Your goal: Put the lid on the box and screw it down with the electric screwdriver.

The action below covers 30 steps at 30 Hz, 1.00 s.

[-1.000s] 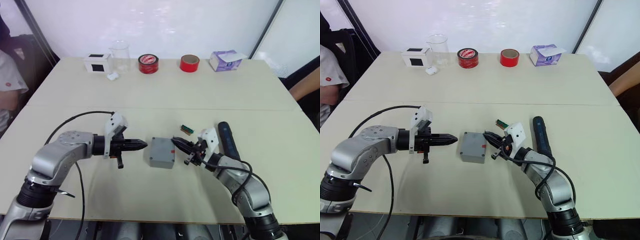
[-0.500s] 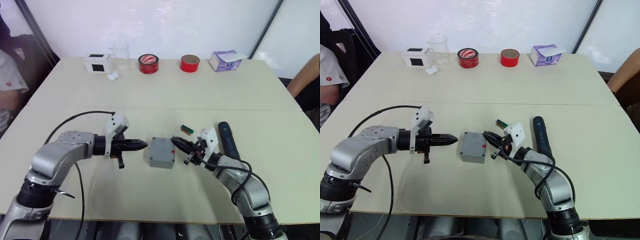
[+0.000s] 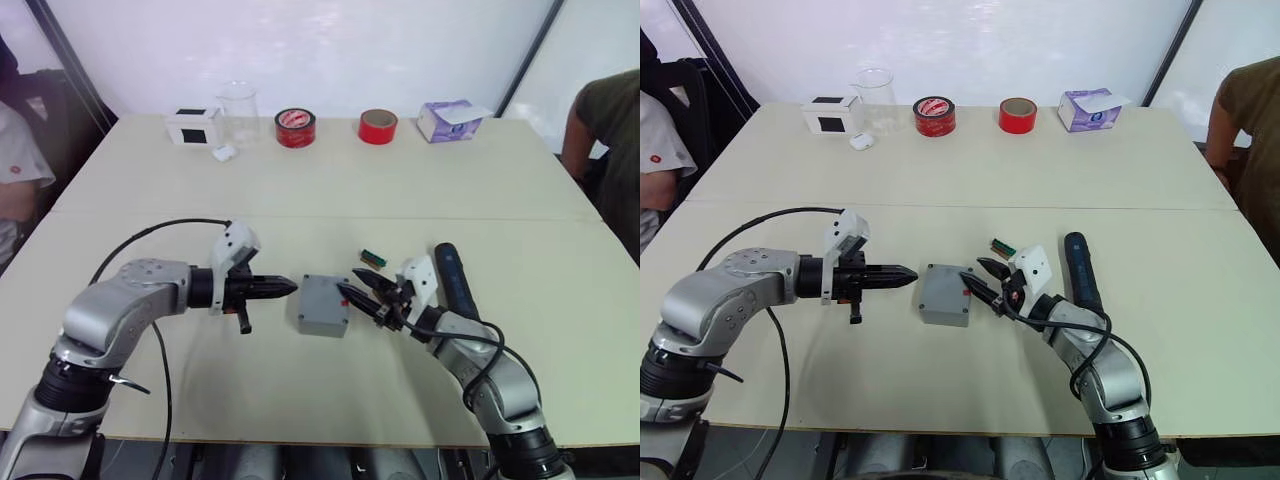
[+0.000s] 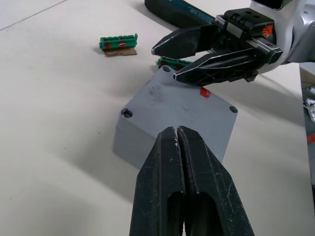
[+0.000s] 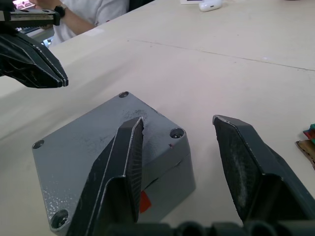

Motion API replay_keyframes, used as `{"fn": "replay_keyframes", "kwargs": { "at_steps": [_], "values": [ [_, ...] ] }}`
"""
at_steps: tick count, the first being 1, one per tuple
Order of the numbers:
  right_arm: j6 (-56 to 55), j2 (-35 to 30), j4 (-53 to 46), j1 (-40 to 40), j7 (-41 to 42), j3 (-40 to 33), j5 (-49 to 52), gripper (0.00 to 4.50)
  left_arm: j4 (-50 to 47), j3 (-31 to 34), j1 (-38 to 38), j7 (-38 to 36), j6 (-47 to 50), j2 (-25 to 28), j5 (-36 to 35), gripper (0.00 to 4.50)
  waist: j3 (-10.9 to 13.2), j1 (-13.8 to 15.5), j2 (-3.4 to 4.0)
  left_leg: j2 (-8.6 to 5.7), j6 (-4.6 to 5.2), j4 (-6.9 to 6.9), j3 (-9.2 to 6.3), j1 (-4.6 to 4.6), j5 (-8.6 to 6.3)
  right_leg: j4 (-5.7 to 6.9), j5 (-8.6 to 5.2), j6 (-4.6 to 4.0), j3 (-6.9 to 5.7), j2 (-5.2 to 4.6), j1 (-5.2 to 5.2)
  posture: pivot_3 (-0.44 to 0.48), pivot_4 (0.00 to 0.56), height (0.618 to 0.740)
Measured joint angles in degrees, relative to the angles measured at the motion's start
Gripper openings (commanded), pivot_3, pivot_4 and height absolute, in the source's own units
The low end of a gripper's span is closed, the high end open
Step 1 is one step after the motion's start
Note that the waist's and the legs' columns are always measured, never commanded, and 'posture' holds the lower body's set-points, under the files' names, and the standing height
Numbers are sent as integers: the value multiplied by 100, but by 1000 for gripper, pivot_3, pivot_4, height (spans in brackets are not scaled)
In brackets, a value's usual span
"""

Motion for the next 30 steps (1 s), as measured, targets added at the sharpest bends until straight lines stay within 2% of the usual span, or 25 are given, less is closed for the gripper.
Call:
{"fn": "replay_keyframes", "kwargs": {
  "at_steps": [10,16,21,24,26,28,30],
  "values": [
    [864,-43,-776,-297,-476,-868,1075,2329,-45,1,-1,23,54,0,-85,0,0,3,0,0,0,0,-1,0,0,1,0,0,0,0,0,0,150,740],
    [1279,-138,-1052,-309,-632,-976,1442,2329,-25,19,-98,-16,53,9,-99,0,0,6,0,-1,0,0,0,0,0,0,0,0,0,-1,0,0,150,740],
    [1764,-469,-1280,-270,-833,-1299,1912,2329,12,245,-96,-67,149,37,-340,0,0,7,0,0,0,0,-1,-1,0,0,0,0,1,-1,0,0,150,740],
    [2265,-907,-1410,-366,-1058,-1813,2467,3094,-11,365,-98,-101,278,125,-526,0,0,5,0,-1,0,0,1,-1,0,0,0,0,2,-4,0,0,150,740],
    [2675,-1366,-1416,-616,-1226,-2277,2964,3846,-75,431,-120,-147,331,167,-638,0,1,4,0,-1,0,1,2,-1,0,0,0,0,3,-5,1,0,150,740],
    [3341,-2140,-1312,-1001,-1398,-2617,3508,4440,-152,425,-204,-223,333,249,-703,0,4,5,2,-1,0,0,3,-1,0,-1,-6,-10,4,-6,0,0,150,740],
    [4184,-2985,-915,-1508,-1509,-2825,4171,4440,-206,388,-365,-329,294,290,-708,0,7,10,5,-3,1,-3,3,-2,0,-4,-10,-18,3,-6,0,0,150,740]
  ]
}}
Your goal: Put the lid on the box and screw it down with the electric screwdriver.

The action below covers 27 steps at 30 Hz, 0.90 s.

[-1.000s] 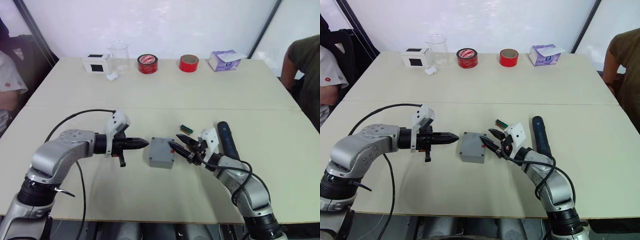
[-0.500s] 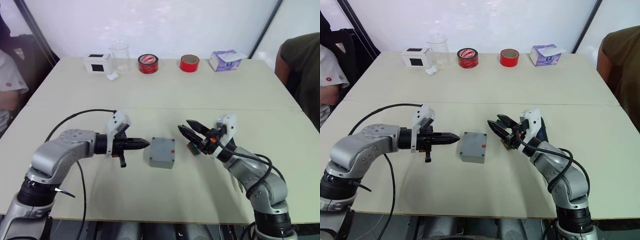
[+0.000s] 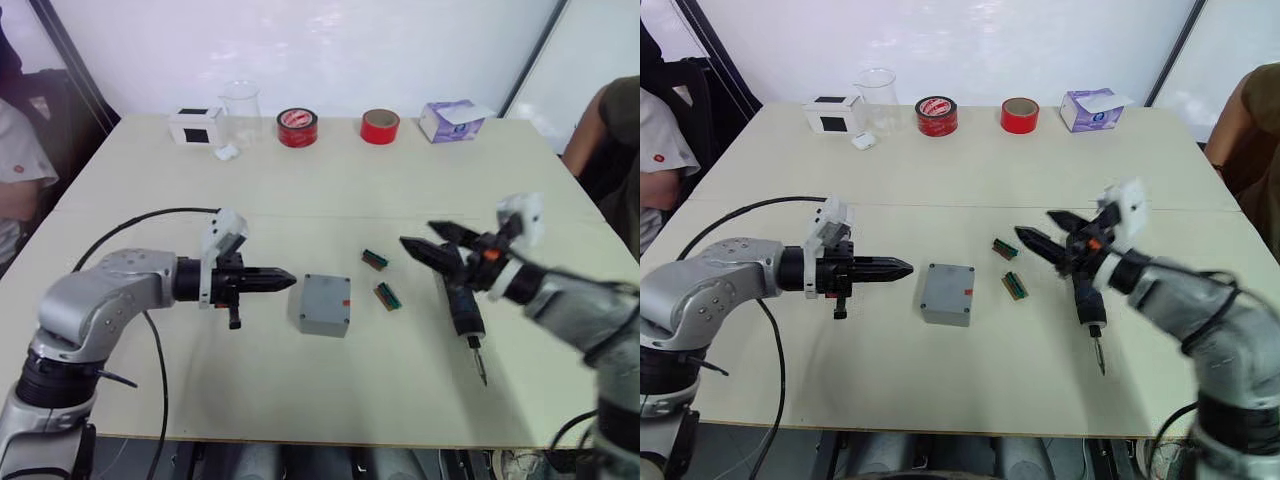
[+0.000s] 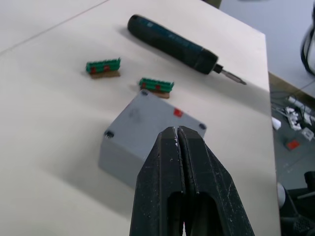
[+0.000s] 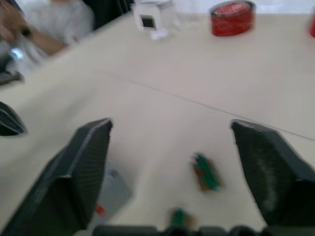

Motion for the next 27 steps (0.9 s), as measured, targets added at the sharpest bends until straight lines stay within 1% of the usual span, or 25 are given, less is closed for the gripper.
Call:
{"fn": "replay_keyframes", "kwargs": {
  "at_steps": [1,3,5,6,7,9,10,14,17,19,21,27],
  "values": [
    [365,-307,215,-227,-25,-30,225,4440,-73,-9,-32,-48,-51,32,2,0,-1,-2,-2,2,1,2,0,1,-1,-2,-1,-1,0,4,0,0,150,740],
    [1541,-1183,919,-960,-25,228,625,4440,-175,-147,-140,-150,-208,41,16,0,0,-4,0,2,1,-1,1,0,-1,-7,-2,-3,2,3,-1,0,150,740],
    [2222,-2010,1434,-1384,130,894,859,4440,-228,-261,-189,-229,-342,26,75,0,1,-7,-1,3,3,-3,1,-1,-2,-8,-14,-25,3,3,-2,0,150,740],
    [2425,-2272,1643,-1496,181,1193,907,4440,-278,-315,-203,-259,-387,28,112,0,0,-6,-10,4,6,-4,1,-1,-4,-9,-19,-34,2,4,-2,0,150,740],
    [2520,-2394,1864,-1657,217,1511,960,4440,-294,-369,-206,-306,-466,29,138,0,1,-7,-14,5,7,-2,1,-1,-4,-9,-20,-35,1,5,-2,0,150,740],
    [2567,-2457,2305,-1946,217,2224,931,4440,-354,-479,-233,-443,-629,26,190,0,1,-33,-14,4,7,-1,12,-2,-4,-11,-20,-34,10,5,-5,0,150,740],
    [2569,-2465,2570,-2130,223,2698,901,4440,-399,-534,-233,-514,-751,47,255,0,1,-36,-13,4,7,0,14,0,-4,-9,-20,-34,14,5,-6,0,150,740],
    [2572,-2469,3095,-2578,405,3744,765,4440,-532,-682,-211,-579,-978,46,411,0,3,-12,-11,4,7,0,14,-12,-4,-9,-19,-32,16,8,-18,0,150,740],
    [2574,-2435,3326,-2942,656,4367,384,4440,-636,-717,-117,-483,-997,-4,449,0,3,-9,-11,4,8,0,13,-14,-5,-10,-18,-29,16,7,-19,0,150,740],
    [2575,-2372,3415,-3038,789,4664,202,4440,-660,-725,-28,-413,-997,-57,449,0,3,-6,-11,4,8,1,12,-15,-5,-10,-17,-29,15,7,-19,0,150,740],
    [2576,-2157,3579,-3143,935,4968,-126,4440,-767,-689,150,-271,-986,-114,439,0,3,-9,-11,4,8,2,12,-16,-5,-9,-16,-26,15,7,-19,0,150,740],
    [2577,-1656,3895,-3179,1360,5369,-957,4440,-915,-629,314,71,-957,-190,416,0,3,-7,-11,4,8,3,11,-19,-5,-7,-8,-12,15,8,-24,0,150,740]
  ]
}}
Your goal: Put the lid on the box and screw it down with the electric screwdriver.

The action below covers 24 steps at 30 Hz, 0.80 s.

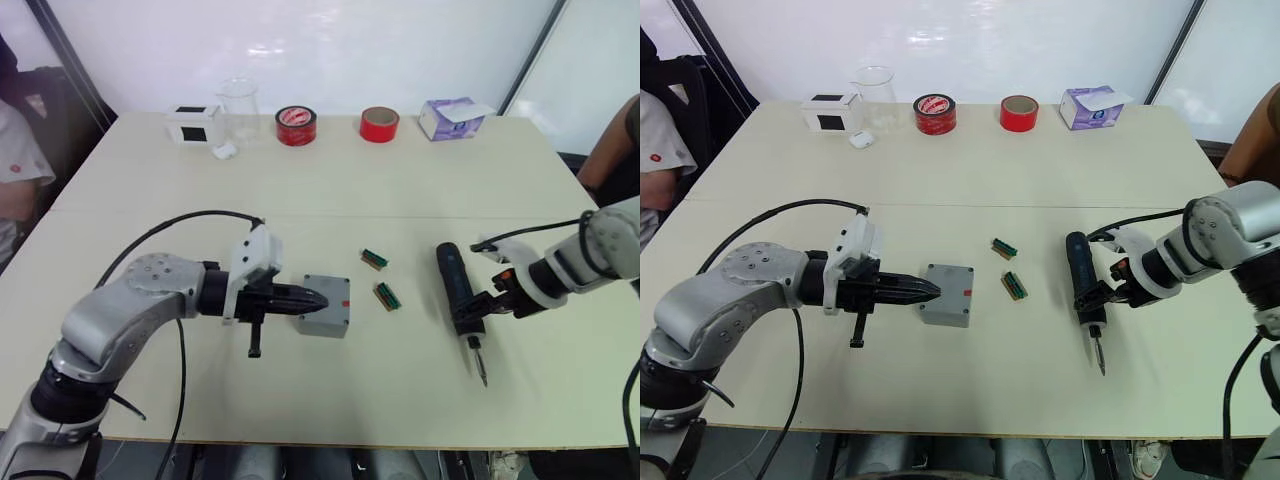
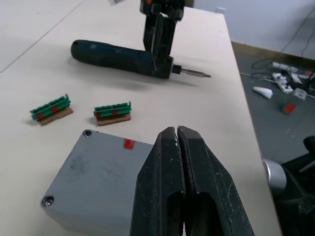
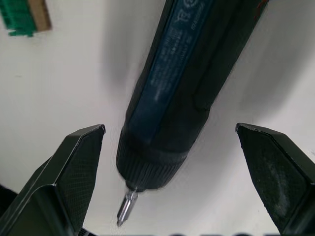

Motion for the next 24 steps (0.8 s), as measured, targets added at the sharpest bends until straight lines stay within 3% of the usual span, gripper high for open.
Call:
{"fn": "replay_keyframes", "kwargs": {
  "at_steps": [2,3,11,16,20,24],
  "values": [
    [-8,98,58,-38,189,25,-321,4440,-44,4,8,128,27,-32,-38,0,-6,1,-10,0,0,0,-2,1,0,-1,1,1,-2,0,3,0,150,740],
    [-12,132,69,-47,270,32,-434,4225,-57,8,12,168,37,-39,-51,0,-7,0,-13,0,0,1,-2,3,0,-1,0,0,-2,0,5,0,150,740],
    [-50,262,-152,-32,785,264,-1283,1844,-157,73,200,405,137,-1,-165,0,-14,-4,-24,2,0,1,-6,15,0,1,1,0,-6,3,15,0,150,740],
    [-3,337,-225,67,835,100,-1480,1831,-154,117,281,438,113,67,-158,0,-19,-2,-32,2,0,1,-7,16,0,1,0,0,-9,3,18,0,150,740],
    [-535,560,339,85,827,-382,-1818,1831,242,144,343,374,-9,197,13,0,-15,-40,-31,1,0,4,4,21,0,0,2,-11,-4,2,18,0,150,740],
    [-2205,913,180,425,595,-2265,-1933,1831,814,217,208,269,-61,192,122,0,8,-17,5,0,-1,-2,5,8,0,3,20,22,5,17,3,0,150,740]
  ]
}}
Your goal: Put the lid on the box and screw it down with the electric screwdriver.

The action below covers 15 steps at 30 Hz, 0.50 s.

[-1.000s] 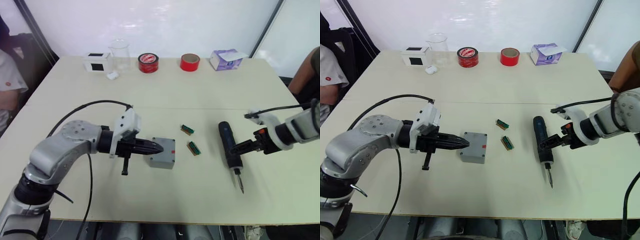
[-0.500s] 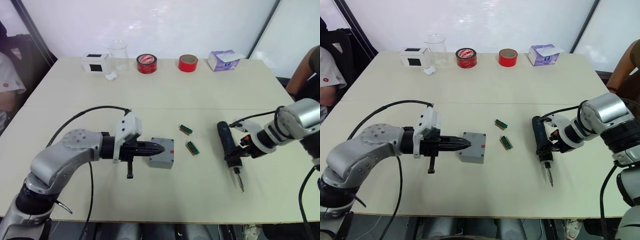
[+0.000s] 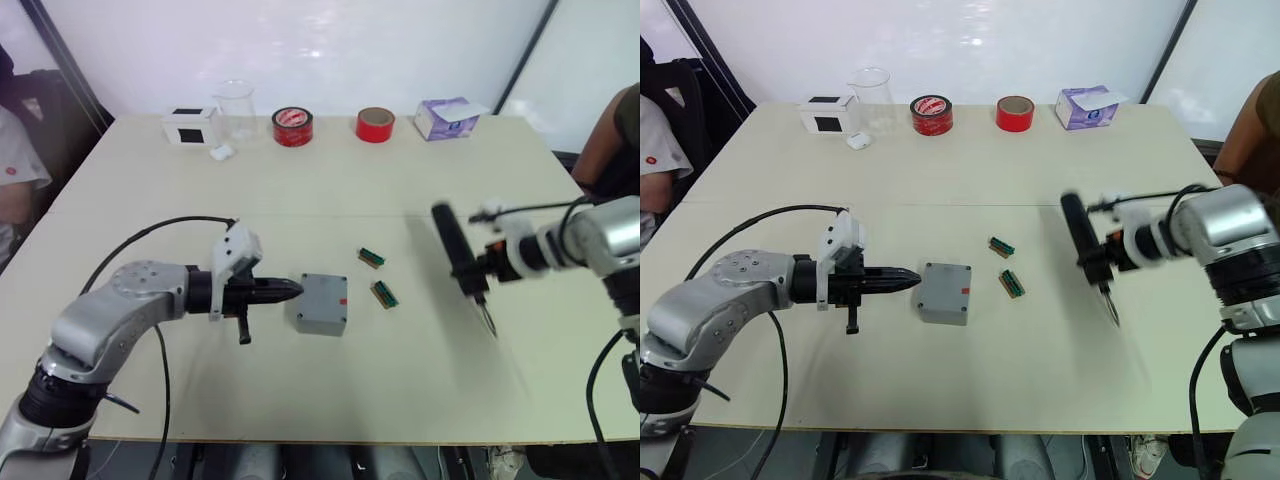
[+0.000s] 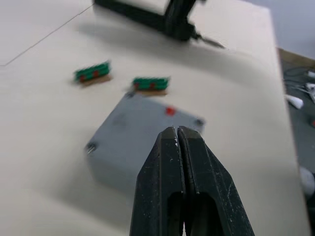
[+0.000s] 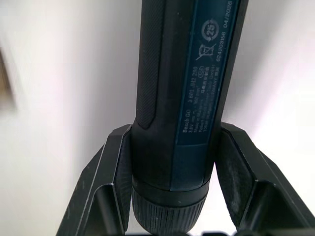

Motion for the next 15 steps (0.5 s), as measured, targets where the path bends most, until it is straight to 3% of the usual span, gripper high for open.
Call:
{"fn": "replay_keyframes", "kwargs": {
  "at_steps": [3,6,10,15],
  "values": [
    [-986,1231,-1332,608,-661,-2086,688,1831,310,-109,-253,-162,-199,-77,181,0,0,16,2,13,0,-13,-15,-12,0,7,-3,-5,-7,12,-15,0,150,740],
    [-1330,2367,-2752,981,-1410,-3001,1515,1831,604,-329,-514,-314,-378,-247,373,0,-5,46,3,40,-7,1,-31,-65,4,11,-7,-11,-38,7,-46,0,150,740],
    [-1603,3243,-4081,1817,-1952,-2749,1900,1831,941,-627,-838,-481,-531,-436,630,0,-4,45,4,-2,-27,7,-21,-79,16,11,-1,-3,-30,-35,-61,0,150,740],
    [-2043,3392,-4746,2402,-1941,-1917,1466,1831,1249,-1049,-1034,-773,-872,-541,1118,0,-4,17,4,-19,-27,14,-15,-72,16,7,10,12,-21,-35,-51,0,150,740]
  ]
}}
